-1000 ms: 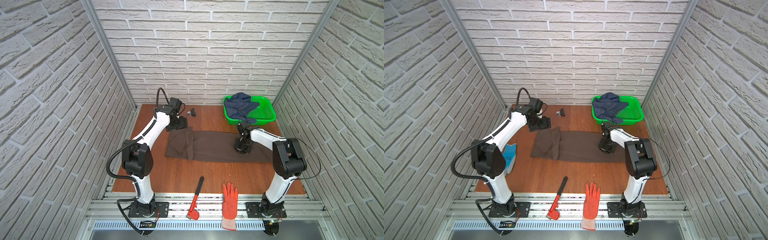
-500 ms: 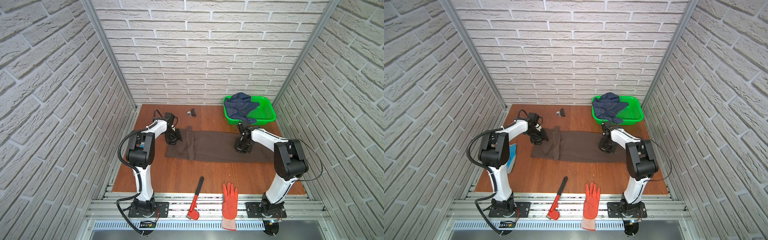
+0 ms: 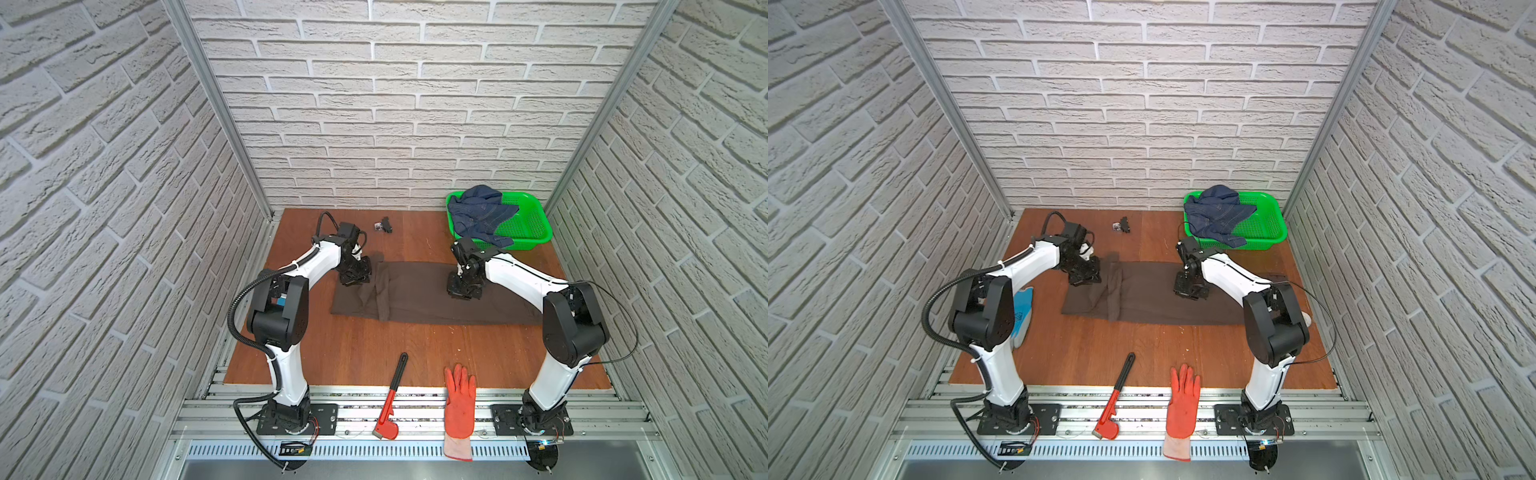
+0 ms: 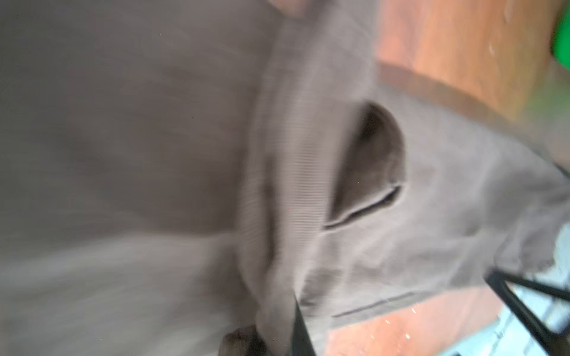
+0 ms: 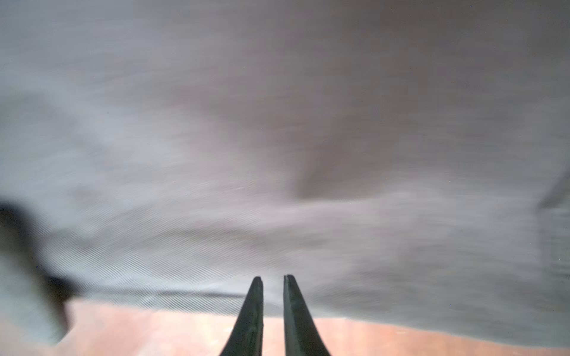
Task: Fold and stack the trousers
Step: Smooth out the trousers at the center of the table.
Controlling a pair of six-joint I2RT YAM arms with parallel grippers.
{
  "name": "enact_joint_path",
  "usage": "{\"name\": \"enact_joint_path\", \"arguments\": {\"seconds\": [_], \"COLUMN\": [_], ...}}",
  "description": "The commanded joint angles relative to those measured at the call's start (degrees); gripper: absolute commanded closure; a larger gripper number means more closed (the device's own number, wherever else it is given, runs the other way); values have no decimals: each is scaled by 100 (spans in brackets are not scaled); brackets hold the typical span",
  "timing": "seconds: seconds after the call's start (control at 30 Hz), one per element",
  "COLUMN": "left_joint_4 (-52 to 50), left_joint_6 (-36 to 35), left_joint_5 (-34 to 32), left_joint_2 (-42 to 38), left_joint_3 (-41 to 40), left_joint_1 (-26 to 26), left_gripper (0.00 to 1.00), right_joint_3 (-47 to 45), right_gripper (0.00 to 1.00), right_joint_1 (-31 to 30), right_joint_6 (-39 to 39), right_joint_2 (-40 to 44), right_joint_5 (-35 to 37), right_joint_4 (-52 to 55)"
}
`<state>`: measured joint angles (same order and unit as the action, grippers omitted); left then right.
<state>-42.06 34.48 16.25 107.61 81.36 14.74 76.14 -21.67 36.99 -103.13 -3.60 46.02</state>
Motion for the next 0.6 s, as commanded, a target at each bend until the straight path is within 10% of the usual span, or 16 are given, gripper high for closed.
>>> {"name": "enact_joint_path", "arguments": {"seconds": [0.0, 0.43, 0.5, 0.57], "left_joint_4": [-745, -1329, -1501, -1521], "left_joint_6": [-474, -1189, -1161, -1191], "left_joint_5": [-1168, -4217, -4316, -4491], "left_joint_2": [-562, 17, 114, -53], "left_joint_3": [215, 152, 284, 328], "left_joint_1": [-566, -2005, -2017, -1906], "left_gripper": [100, 98, 58, 45], "right_joint_3": [112, -115, -142, -168], "right_gripper": [84, 84, 84, 84], "right_joint_1": [-121, -128, -130, -129], "right_joint_6": [-35, 27, 19, 10], "right_joint_2": [-81, -342, -343, -300], "right_joint_5": [21, 332, 339, 359], "right_joint_4": [136, 74, 91, 110]}}
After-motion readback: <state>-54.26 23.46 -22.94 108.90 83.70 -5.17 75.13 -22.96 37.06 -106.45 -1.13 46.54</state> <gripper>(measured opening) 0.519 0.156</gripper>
